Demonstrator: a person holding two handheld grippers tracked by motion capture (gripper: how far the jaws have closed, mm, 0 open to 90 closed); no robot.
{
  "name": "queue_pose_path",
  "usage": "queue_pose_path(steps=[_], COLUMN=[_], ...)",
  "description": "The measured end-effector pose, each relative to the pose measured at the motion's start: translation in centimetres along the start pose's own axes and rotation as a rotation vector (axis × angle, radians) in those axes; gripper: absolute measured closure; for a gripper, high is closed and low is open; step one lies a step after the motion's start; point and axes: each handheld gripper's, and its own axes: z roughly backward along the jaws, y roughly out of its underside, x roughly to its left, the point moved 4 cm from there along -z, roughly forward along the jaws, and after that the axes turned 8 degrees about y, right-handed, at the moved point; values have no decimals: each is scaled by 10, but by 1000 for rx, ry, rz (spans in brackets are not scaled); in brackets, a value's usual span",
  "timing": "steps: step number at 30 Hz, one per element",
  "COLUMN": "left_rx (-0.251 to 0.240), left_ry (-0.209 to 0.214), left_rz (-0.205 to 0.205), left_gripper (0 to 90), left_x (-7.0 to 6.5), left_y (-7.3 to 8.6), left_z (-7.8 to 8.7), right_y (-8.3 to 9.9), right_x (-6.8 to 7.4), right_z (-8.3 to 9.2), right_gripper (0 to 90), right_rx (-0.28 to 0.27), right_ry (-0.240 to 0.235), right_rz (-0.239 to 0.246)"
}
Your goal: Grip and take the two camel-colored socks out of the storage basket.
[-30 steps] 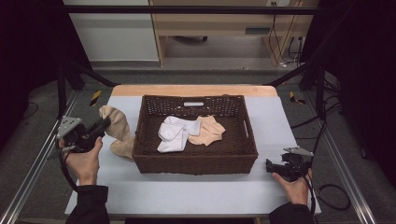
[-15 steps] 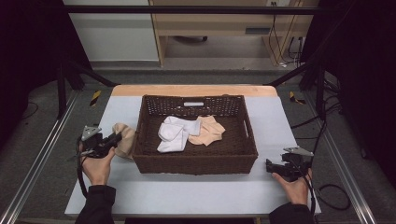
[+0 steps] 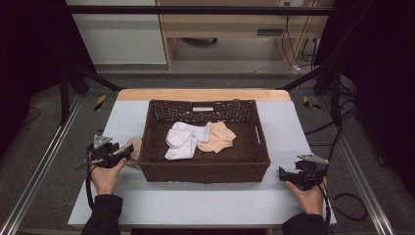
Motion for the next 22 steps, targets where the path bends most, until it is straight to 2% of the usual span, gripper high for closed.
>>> queue_pose_path(steps=[3,6,10,15,18,22], left_rx=[-20,-50,-124,-185,-207,-215], left_ry=[-3,8,15,36,52,57], left_rz=[-7,-5,-3,-16,-47,-69], left_gripper=[257,230,227,228,229,237], left_x=[-1,-4,-4,-12,-20,-27], left_y=[-4,-10,-19,-33,-43,-52], left_z=[6,13,27,45,51,55], right_y=[0,0,0,0,0,0], right_x=[0,0,0,0,0,0], right_z=[0,0,0,0,0,0], right_gripper=[10,10,10,10,10,10], right_rx=[0,0,0,0,0,0], right_ry=[0,0,0,0,0,-1], right_rz=[-1,-1,0,-1,0,-1])
